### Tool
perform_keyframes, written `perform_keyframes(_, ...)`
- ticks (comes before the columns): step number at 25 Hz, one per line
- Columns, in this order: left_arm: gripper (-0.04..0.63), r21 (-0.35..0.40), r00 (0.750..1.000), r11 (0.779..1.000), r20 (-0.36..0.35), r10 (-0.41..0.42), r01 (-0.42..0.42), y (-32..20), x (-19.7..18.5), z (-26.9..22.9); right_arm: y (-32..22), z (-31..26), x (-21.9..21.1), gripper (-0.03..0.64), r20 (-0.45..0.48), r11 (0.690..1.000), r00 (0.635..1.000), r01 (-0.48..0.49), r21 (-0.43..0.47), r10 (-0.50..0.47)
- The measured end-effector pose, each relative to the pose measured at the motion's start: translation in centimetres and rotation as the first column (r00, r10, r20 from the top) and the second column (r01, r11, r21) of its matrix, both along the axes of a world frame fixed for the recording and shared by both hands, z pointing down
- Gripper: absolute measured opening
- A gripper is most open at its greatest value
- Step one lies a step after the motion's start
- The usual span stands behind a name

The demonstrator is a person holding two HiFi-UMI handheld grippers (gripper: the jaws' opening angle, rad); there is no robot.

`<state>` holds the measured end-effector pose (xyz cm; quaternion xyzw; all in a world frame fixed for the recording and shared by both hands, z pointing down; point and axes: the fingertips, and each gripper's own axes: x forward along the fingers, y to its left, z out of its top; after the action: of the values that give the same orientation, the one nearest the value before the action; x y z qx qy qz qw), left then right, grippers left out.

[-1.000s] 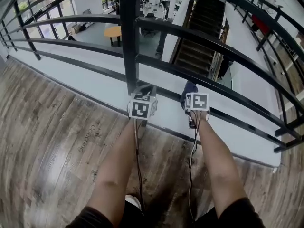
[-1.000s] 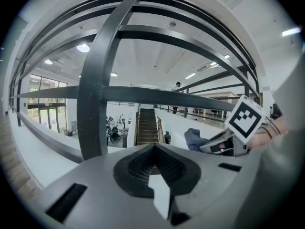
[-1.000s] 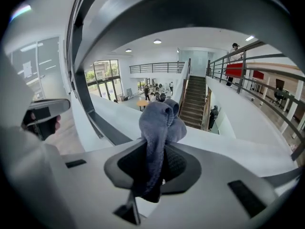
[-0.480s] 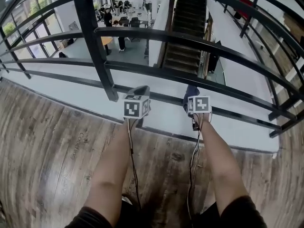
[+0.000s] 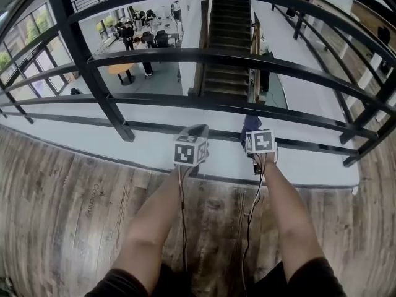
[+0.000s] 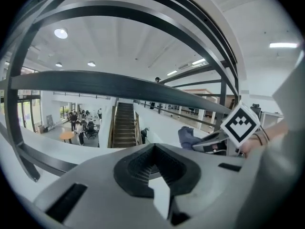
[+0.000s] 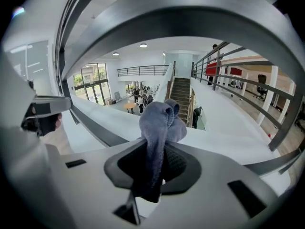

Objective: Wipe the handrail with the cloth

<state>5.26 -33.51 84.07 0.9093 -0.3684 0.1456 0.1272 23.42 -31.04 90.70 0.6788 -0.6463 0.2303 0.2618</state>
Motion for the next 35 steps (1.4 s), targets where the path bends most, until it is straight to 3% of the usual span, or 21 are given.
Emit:
perform_keyframes(4, 0.003, -0.022, 0.999, 0.999, 0.011, 0.034, -0.034, 2.4, 5.0, 1.0, 2.1, -0.1, 5.1, 0.080, -0.048, 1.000, 0.999, 0.003, 0.010, -0.003)
perform_keyframes(9, 0.003, -0.052, 0.998, 0.997, -0.023, 0.058, -0.059, 5.9, 11.1, 1.2, 5.6, 0.0, 11.9, 0.080, 0.023, 0.999, 0.999, -0.044, -0.015, 0.044)
perform_keyframes(12, 0.003, -0.012, 0.997, 0.997, 0.009, 0.071, -0.071, 8.3, 14.7, 1.7, 7.0, -0.1, 15.4, 0.080, 0.054, 0.999, 0.998, -0.042, 0.011, 0.041)
perform_keyframes(14, 0.003, 0.013, 0.996, 0.996, 0.020, 0.087, -0.087, 9.5, 17.4, 1.6, 8.5, 0.0, 18.9, 0.080, 0.028, 0.997, 0.996, -0.081, -0.013, 0.081)
perform_keyframes(21, 0.003, -0.016, 0.990, 0.990, 0.011, 0.140, -0.140, 12.2, 27.3, 0.9, 13.3, 0.2, 29.4, 0.080, -0.045, 0.980, 0.981, -0.189, -0.053, 0.187)
perform_keyframes(25, 0.003, -0.012, 0.983, 0.983, 0.030, 0.182, -0.181, 14.1, 32.1, 0.6, 14.9, 0.1, 34.1, 0.080, -0.020, 0.979, 0.979, -0.202, -0.027, 0.201)
perform_keyframes(35, 0.003, -0.029, 0.964, 0.967, 0.068, 0.256, -0.255, 17.9, 42.2, 1.9, 20.3, 0.0, 46.7, 0.080, -0.077, 0.953, 0.951, -0.302, -0.030, 0.299)
